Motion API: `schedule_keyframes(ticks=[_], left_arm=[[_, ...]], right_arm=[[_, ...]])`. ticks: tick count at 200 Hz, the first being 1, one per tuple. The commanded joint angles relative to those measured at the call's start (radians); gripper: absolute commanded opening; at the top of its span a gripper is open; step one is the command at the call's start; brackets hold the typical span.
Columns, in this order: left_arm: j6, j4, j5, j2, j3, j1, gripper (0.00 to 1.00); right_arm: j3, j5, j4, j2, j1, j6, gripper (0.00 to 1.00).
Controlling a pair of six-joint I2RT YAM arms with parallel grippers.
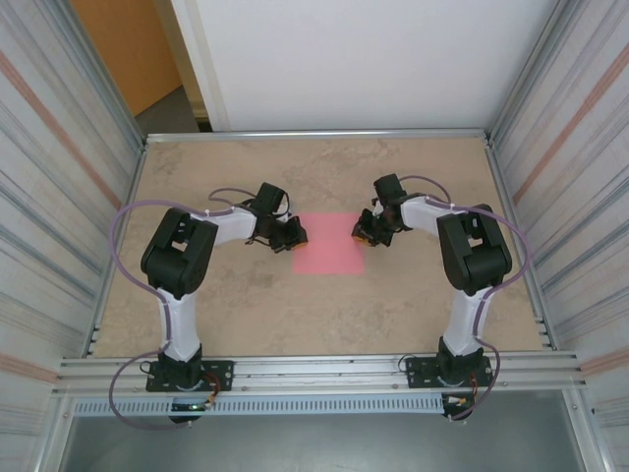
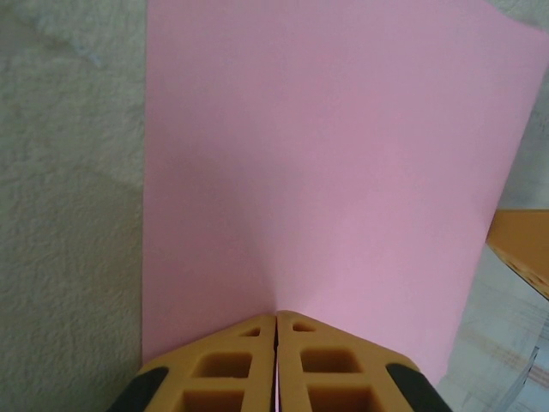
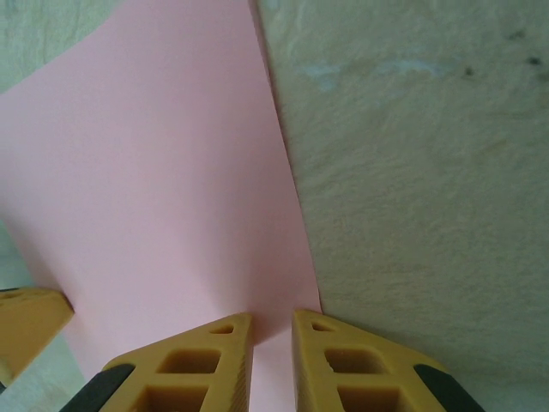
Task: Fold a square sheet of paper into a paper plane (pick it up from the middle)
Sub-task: First fold in half a square sheet of paper at the center of the table.
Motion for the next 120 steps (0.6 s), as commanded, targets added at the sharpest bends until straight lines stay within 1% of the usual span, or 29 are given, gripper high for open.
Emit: schedule_keyframes(ticks=[1, 28, 66, 120], left_arm=[[-0.008, -0.007, 0.017, 0.017, -0.003, -0.002, 0.08], [-0.019, 0.016, 0.019, 0.015, -0.019, -0.002, 0.09], [-0.056, 0.102, 0.049, -0.001, -0.051, -0.002, 0.11], [-0.108, 0.249, 0.076, -0.035, -0.099, -0.002, 0.22]], right_arm=[[0.009, -0.006, -0.004, 0.049, 0.016, -0.015, 0.19], [0.014, -0.023, 0.02, 0.059, 0.019, 0.001, 0.19], [0.034, -0.036, 0.03, 0.082, 0.038, 0.006, 0.19], [0.059, -0.049, 0.054, 0.116, 0.068, 0.024, 0.19]])
